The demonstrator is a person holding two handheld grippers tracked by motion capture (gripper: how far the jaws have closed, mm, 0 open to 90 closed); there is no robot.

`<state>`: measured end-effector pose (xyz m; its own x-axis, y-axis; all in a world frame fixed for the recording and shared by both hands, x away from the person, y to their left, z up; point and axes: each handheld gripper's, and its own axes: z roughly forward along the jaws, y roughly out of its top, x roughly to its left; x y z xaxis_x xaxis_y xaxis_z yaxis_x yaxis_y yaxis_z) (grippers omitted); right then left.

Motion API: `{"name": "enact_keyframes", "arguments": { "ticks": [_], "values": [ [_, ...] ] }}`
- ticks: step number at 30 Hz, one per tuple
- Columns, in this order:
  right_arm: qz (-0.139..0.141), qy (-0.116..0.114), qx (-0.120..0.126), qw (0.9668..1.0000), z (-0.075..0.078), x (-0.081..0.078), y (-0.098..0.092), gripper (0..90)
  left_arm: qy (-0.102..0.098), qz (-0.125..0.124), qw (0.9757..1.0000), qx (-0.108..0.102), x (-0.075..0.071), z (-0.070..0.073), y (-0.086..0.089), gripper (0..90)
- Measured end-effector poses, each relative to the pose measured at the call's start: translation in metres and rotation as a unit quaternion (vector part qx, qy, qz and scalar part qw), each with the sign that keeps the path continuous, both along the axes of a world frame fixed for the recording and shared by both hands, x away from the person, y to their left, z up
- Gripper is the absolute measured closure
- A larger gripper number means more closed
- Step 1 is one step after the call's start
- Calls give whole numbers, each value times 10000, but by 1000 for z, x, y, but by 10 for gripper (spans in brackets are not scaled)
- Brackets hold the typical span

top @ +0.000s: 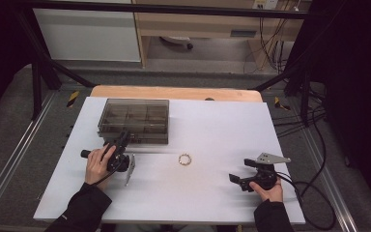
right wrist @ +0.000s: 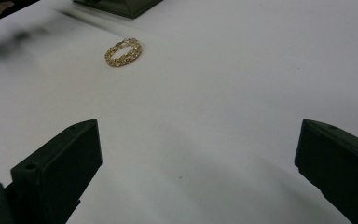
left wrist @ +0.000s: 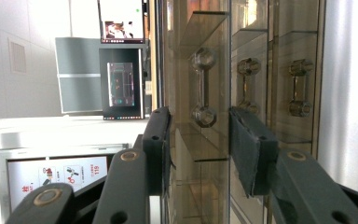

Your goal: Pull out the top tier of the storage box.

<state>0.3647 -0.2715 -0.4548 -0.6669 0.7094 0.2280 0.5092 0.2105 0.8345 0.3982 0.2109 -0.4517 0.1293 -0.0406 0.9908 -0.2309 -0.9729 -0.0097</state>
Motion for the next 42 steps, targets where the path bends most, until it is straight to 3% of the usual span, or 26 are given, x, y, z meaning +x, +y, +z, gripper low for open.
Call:
{"name": "enact_keyframes", "arguments": {
  "ticks": [42],
  "values": [
    [3,-7,-31,10000,0,0,0,9,-9,-57,10000,-15,-25,0,0,604]
  ]
}}
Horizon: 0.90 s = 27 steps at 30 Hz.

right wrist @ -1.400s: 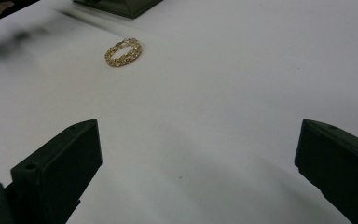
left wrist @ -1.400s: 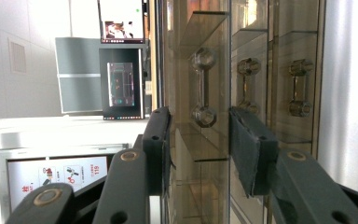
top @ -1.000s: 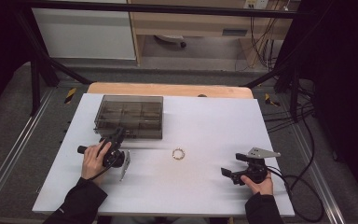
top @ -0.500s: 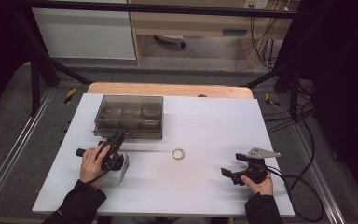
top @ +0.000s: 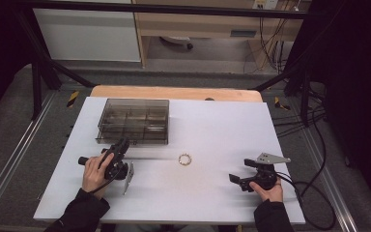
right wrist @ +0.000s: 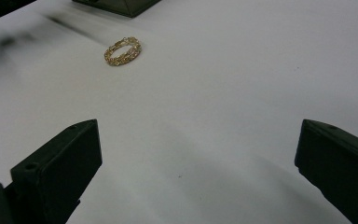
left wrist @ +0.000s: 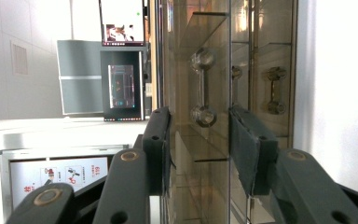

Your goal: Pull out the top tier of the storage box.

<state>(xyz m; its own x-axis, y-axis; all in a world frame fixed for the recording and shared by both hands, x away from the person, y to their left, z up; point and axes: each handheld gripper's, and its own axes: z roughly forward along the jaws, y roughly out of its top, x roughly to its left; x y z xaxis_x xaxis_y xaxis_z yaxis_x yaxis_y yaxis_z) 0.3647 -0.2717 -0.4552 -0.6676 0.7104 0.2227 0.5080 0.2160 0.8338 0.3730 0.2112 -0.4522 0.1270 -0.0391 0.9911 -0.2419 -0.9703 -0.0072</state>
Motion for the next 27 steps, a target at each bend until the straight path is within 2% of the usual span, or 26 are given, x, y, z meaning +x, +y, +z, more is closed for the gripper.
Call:
{"name": "enact_keyframes", "arguments": {
  "ticks": [27],
  "values": [
    [-12,12,11,10000,0,0,0,9,6,8,10000,3,-15,-1,1,605]
  ]
}}
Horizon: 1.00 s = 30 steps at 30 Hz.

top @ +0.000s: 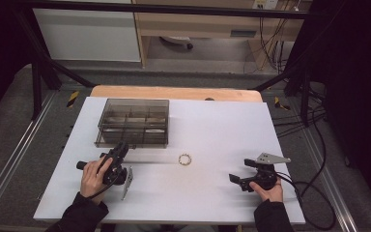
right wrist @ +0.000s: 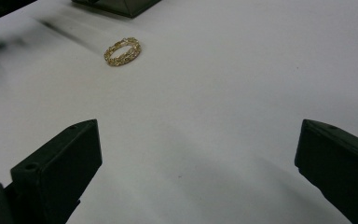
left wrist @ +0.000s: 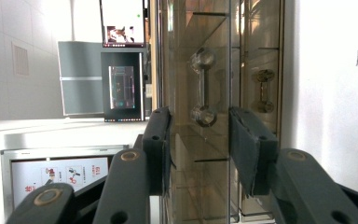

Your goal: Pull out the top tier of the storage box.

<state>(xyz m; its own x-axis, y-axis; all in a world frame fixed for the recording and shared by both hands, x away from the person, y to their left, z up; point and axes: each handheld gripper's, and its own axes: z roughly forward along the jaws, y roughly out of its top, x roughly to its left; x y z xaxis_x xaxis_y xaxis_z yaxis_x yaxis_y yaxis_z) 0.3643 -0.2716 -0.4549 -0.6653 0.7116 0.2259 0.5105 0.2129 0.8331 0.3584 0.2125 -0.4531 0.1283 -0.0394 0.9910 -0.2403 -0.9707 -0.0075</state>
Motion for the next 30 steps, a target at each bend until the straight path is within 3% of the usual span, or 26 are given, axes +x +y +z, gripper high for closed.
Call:
{"name": "enact_keyframes", "arguments": {
  "ticks": [19,30],
  "values": [
    [2,3,-6,10000,0,0,0,10,69,-8,10000,-24,0,-1,0,603],
    [-3,-1,1,10000,0,0,0,9,436,135,9987,-230,0,6,0,515]
  ]
}}
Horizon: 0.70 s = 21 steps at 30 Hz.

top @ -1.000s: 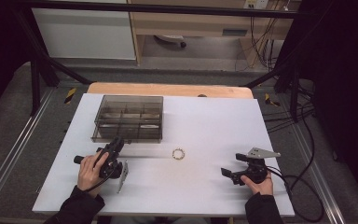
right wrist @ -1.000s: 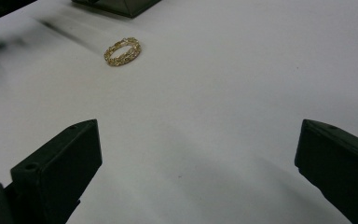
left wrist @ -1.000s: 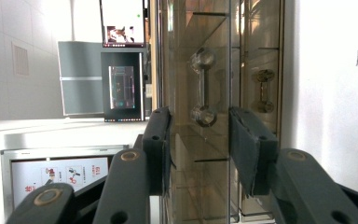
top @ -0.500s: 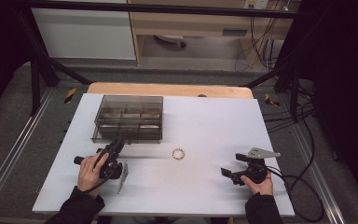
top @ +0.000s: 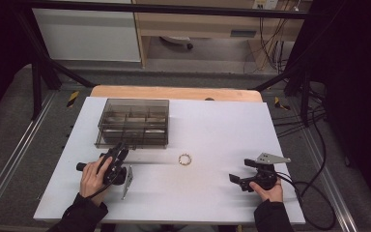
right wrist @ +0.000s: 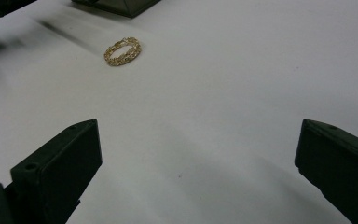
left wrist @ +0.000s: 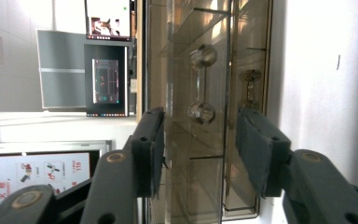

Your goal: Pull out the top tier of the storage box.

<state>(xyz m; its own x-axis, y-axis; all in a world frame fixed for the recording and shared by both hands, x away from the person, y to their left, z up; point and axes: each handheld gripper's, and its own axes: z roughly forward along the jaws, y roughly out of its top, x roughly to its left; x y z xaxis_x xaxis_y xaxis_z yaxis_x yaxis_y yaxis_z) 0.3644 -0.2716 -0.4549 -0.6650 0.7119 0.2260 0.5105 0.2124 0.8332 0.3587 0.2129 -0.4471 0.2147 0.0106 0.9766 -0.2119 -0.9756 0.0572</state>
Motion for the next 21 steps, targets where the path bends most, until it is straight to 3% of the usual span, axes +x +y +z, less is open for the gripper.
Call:
{"name": "enact_keyframes", "arguments": {
  "ticks": [6,7,8,11,16,21],
  "values": [
    [0,3,-2,10000,0,0,0,10,262,133,9993,-242,0,7,3,430],
    [-1,2,1,10000,0,0,0,10,331,154,9988,-320,0,8,3,411],
    [-3,-1,5,10000,0,0,0,9,530,238,9973,-444,-1,11,4,367],
    [-5,-4,6,10000,0,0,0,9,664,268,9958,-571,-1,13,4,336],
    [-6,-1,6,10000,0,0,0,9,1131,364,9885,-937,-4,19,6,262],
    [-3,2,1,10000,0,0,0,9,1463,458,9802,-1254,-7,22,8,214]
  ]
}}
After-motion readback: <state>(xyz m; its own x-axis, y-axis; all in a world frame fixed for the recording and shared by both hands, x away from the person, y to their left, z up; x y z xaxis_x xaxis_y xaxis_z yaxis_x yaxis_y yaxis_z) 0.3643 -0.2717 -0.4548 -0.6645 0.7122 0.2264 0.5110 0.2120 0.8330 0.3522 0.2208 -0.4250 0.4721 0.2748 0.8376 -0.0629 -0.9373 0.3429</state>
